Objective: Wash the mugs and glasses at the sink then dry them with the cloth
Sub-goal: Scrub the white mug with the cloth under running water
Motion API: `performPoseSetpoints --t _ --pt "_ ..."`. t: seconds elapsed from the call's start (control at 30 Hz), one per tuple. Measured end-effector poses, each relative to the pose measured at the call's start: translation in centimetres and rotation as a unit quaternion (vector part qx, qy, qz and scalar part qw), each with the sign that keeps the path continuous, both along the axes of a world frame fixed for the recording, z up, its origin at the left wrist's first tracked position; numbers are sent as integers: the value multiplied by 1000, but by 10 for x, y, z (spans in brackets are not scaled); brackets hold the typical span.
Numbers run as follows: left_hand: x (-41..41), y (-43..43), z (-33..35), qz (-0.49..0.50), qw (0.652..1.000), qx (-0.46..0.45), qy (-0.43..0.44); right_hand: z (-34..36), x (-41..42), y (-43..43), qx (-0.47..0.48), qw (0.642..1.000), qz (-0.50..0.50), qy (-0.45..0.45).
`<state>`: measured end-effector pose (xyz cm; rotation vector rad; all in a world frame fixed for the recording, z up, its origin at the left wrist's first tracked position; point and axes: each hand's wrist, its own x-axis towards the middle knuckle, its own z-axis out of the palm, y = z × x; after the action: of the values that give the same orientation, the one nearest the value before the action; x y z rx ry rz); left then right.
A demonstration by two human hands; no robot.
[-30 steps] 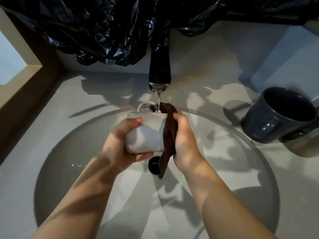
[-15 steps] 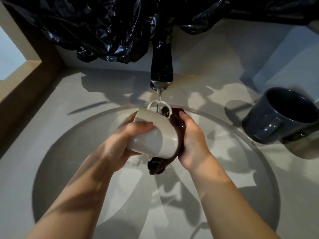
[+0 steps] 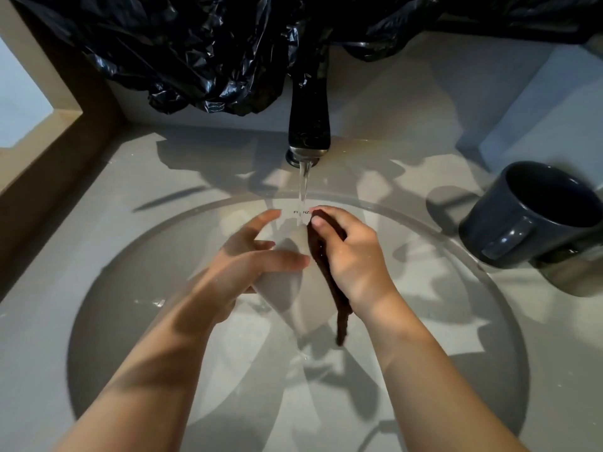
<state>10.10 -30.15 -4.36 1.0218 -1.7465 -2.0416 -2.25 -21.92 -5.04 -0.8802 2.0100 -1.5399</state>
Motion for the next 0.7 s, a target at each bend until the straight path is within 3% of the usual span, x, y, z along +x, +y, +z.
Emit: performPoseSetpoints --t 0.17,0.3,0.4,0.47,0.57,0.7 --pt "-14 6 -8 180 981 63 45 5 6 -2 -21 990 -123 -62" --pt "-16 2 -7 129 980 133 67 6 6 0 -20 981 -151 -120" --pt "-14 -3 -2 62 987 130 78 16 -5 8 -62 971 -167 -159" --pt "-12 -5 -2 33 991 117 60 20 -10 12 -81 979 -133 -129" --pt "-9 -7 -4 -18 991 116 57 24 -9 13 -40 995 4 -92" --pt "-6 -8 -5 -88 980 147 99 24 -3 12 -1 987 105 -121"
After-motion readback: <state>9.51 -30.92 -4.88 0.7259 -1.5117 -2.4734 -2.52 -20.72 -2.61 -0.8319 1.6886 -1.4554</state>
